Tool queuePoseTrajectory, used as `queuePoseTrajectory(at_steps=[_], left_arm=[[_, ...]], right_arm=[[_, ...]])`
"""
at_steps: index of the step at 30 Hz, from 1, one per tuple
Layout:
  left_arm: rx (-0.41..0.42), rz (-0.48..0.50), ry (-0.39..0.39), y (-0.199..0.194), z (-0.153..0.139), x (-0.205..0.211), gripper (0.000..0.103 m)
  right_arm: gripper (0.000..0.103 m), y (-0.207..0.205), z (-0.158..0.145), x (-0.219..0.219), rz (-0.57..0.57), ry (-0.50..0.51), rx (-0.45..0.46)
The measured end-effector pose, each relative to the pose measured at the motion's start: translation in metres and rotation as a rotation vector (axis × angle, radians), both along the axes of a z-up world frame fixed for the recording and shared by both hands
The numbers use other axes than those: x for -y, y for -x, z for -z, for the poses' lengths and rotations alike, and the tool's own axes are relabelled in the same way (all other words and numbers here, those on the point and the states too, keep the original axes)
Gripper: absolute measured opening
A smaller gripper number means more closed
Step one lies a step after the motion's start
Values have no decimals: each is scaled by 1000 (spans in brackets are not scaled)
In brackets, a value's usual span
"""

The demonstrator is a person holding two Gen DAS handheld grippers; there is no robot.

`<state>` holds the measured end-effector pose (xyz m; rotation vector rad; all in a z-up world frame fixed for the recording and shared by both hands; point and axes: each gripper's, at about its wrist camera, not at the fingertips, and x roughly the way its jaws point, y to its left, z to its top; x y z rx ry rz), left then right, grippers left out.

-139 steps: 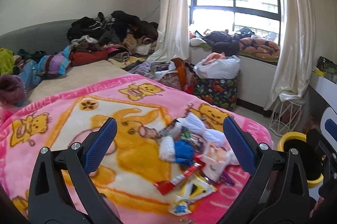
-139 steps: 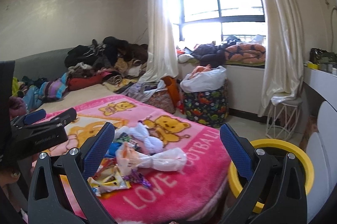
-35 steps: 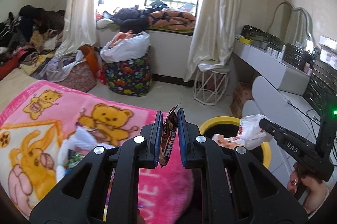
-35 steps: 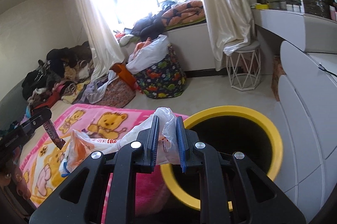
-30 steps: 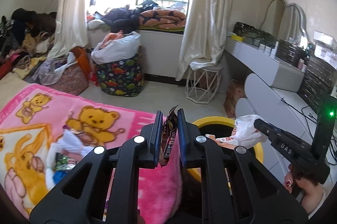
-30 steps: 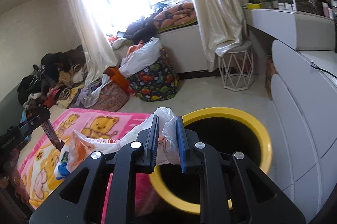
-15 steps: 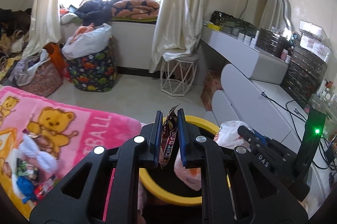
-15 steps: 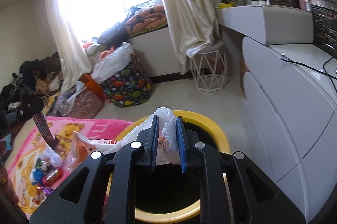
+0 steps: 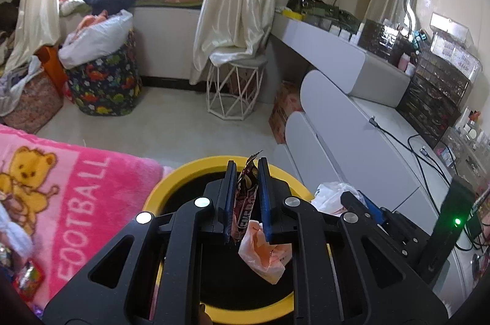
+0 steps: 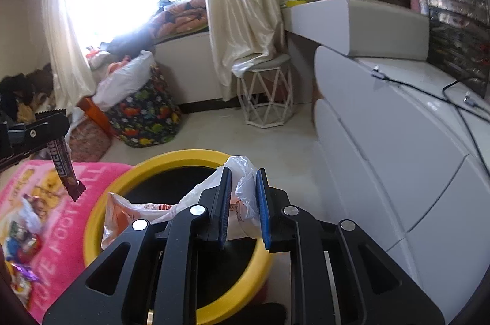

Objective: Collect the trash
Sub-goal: 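Carry both items over the yellow bin and open both tools, then move both tools back over the trash on the blanket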

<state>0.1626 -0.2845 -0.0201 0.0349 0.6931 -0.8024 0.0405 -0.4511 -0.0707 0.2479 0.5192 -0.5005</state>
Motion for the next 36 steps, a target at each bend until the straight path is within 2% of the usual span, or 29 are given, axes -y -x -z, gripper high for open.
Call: queuePoseTrajectory(at_steps=[6, 8, 10, 11, 13, 14, 18, 26, 36], left_arm=[[-66, 22, -22, -17, 24, 17, 10], [-79, 21, -32, -23, 30, 19, 17], [-95, 15, -38, -28, 37, 18, 41], [-100, 11, -39, -29, 38, 16, 46], [-107, -4, -40, -31, 41, 12, 65], [-111, -18, -41, -31, 42, 9, 70], [-96, -56, -67, -23, 46, -4, 91], [-86, -137, -97, -9, 46, -42, 92], [9, -255, -103, 17, 25, -101, 92]], right_arm=[[18, -4, 8, 0, -19, 31, -16], [22, -7, 11, 2, -37, 13, -20], [27, -7, 14, 5, -56, -29, -10], [34, -7, 16, 7, -67, -53, -3], [43, -7, 15, 8, -68, -71, 3], [49, -7, 15, 9, -74, -93, 16], [55, -5, 13, 7, -74, -131, 32], [64, 0, 3, -1, -71, -160, 62], [69, -4, -11, -26, -143, -168, 82]])
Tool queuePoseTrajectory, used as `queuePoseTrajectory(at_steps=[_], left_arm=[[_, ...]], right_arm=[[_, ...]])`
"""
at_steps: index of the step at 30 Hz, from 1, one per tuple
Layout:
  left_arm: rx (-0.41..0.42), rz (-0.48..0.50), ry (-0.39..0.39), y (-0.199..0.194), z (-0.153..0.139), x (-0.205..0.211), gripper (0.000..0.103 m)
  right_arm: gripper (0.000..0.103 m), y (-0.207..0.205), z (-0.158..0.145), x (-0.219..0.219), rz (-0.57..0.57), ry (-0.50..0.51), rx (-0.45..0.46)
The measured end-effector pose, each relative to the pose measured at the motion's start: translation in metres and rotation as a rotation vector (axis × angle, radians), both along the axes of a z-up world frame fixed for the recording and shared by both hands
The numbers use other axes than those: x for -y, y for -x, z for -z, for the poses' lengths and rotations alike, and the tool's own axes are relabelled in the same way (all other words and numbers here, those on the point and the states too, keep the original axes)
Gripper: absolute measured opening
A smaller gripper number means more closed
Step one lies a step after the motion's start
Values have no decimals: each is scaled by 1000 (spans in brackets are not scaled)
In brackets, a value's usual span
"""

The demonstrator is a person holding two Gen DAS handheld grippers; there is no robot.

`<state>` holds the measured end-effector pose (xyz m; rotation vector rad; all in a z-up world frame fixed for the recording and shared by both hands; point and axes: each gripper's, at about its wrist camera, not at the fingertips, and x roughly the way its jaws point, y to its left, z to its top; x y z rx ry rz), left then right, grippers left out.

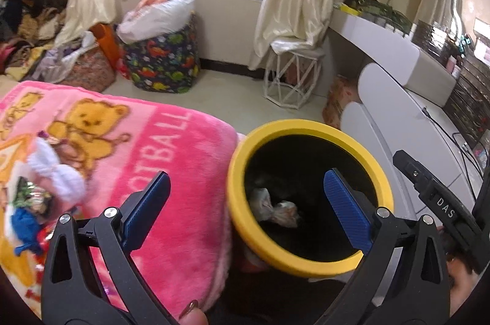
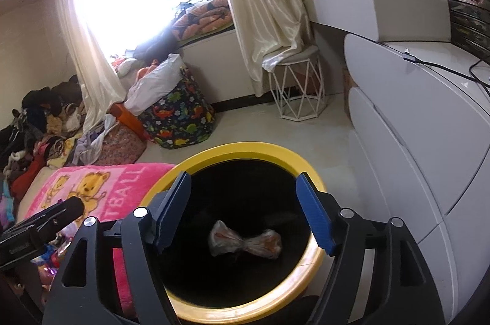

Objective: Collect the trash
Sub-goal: 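Move both tools back over the trash on the blanket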

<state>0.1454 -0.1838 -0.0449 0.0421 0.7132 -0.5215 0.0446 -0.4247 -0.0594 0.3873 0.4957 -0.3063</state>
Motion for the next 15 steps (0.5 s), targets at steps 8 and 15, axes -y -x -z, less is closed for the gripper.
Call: queuePoseTrajectory(at_steps=[8, 15], left_arm=[[60, -59, -1, 16, -13, -39, 92], [81, -105, 21, 25, -20, -66, 92]], right_arm=[[69, -2, -14, -28, -73, 5, 22], [69, -4, -26, -54, -140, 31, 44]])
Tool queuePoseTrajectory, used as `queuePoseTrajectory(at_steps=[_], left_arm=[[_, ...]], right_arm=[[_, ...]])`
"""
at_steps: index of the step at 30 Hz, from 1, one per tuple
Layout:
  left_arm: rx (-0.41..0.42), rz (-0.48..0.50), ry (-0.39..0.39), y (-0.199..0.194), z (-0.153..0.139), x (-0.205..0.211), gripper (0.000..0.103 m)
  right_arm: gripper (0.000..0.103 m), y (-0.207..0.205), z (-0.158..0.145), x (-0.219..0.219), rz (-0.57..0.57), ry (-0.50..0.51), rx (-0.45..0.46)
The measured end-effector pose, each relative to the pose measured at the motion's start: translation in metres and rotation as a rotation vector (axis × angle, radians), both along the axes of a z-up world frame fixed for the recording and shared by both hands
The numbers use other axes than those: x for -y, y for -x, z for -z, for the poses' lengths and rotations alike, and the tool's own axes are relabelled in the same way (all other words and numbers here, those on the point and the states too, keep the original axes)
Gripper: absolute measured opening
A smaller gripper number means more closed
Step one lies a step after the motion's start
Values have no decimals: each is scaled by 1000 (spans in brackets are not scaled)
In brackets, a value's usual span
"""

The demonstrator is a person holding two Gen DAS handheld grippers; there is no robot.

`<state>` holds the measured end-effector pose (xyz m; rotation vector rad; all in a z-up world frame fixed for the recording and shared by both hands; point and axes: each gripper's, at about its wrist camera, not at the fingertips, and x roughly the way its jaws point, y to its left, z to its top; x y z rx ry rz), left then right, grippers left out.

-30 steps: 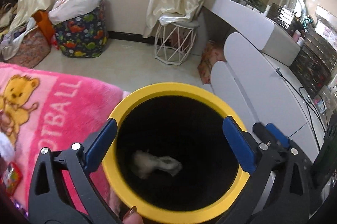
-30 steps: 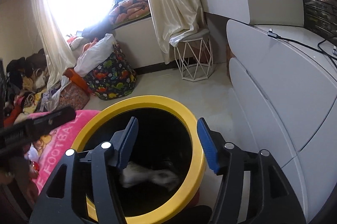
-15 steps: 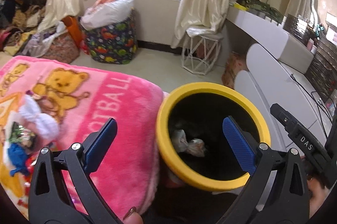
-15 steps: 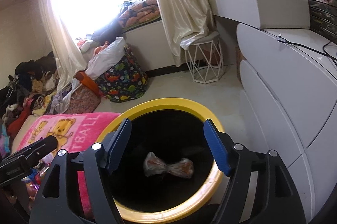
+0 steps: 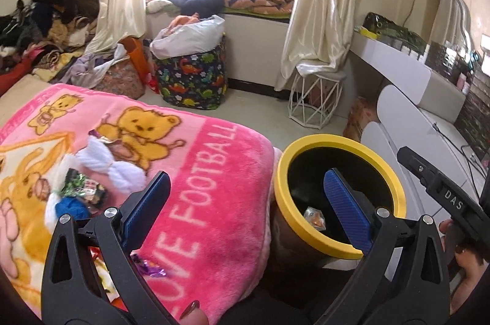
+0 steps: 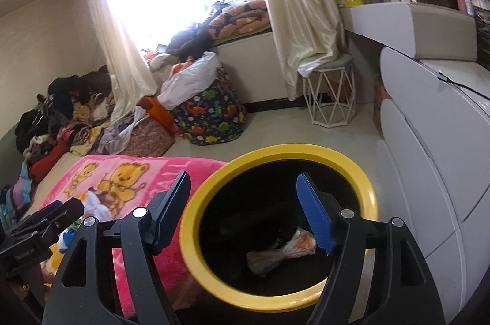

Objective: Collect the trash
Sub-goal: 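Move both tools back over the trash on the blanket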

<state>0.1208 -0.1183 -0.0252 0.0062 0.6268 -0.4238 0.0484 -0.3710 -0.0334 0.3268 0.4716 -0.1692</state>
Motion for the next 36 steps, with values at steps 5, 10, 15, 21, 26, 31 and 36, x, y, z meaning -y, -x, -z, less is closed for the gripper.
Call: queuePoseTrajectory(at_steps=[5, 10, 15, 21, 26, 31, 36], left_arm=[[20, -34, 9, 4, -5, -18, 92], [42, -62, 6, 6, -7, -36, 92], [70, -101, 8, 9, -9, -58, 92], [76, -150, 32, 6, -11, -87, 92], [84, -193, 26, 2, -9, -113, 92], [70, -242, 38, -5, -4, -141, 92], [59, -288, 45, -11, 1, -166, 92]], right_arm=[[69, -1, -6, -16, -49, 17, 11], [69, -4, -10, -35, -100, 24, 13], [69, -6, -12, -60, -164, 38, 9], [69, -8, -16, -96, -256, 90, 11], [70, -13, -14, -122, -317, 107, 1], [75, -20, -9, -147, -370, 124, -15], [75, -26, -4, -166, -413, 118, -33]])
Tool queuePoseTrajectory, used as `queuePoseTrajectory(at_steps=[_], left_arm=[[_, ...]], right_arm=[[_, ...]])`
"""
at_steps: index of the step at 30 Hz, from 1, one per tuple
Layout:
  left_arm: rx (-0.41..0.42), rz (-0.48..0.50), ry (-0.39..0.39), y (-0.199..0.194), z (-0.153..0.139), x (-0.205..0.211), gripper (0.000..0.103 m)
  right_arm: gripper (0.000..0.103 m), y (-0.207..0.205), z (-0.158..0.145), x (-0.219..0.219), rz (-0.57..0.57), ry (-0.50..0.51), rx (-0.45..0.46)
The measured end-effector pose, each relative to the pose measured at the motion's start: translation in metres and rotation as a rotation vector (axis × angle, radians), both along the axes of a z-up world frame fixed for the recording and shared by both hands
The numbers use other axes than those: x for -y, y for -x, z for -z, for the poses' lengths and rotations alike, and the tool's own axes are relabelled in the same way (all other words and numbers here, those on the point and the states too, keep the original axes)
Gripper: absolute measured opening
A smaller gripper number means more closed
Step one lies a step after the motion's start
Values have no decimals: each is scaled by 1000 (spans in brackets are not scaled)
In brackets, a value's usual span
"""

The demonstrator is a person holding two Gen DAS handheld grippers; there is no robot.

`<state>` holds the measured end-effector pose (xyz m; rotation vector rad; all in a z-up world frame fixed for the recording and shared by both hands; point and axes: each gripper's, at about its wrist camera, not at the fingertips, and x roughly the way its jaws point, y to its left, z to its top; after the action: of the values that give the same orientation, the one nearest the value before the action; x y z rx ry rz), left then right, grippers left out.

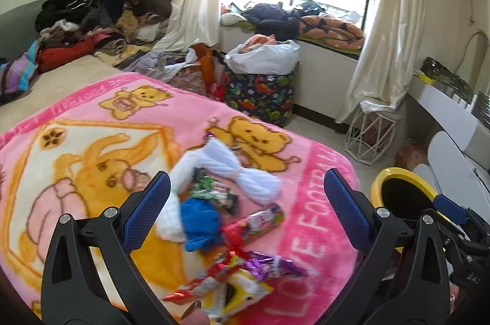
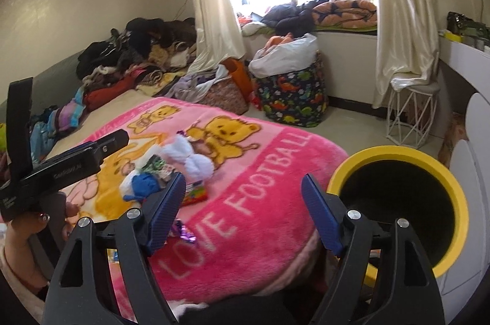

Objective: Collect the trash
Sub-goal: 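Move both tools back over the trash on the blanket, then grasp the white foam net with the left tool while the right tool grasps the purple wrapper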

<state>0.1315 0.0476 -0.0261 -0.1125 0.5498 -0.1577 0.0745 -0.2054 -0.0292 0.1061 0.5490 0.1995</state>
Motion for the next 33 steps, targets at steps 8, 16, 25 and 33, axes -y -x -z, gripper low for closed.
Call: queuePoseTrajectory(at_steps=[8, 16, 25, 33], left_arm=[[-42, -59, -11, -8, 11, -34, 92], [-99, -90, -2, -18, 29, -62, 92], [-202, -97, 41, -31, 60, -85, 87], [-283, -75, 115, -51, 80, -86, 66]], right_arm=[[76, -14, 16, -23, -60, 20, -68], [76, -28, 38, -48, -129, 65, -144], [67, -46, 61, -84, -220, 131, -249], [53, -66, 82, -101, -256, 138, -371]])
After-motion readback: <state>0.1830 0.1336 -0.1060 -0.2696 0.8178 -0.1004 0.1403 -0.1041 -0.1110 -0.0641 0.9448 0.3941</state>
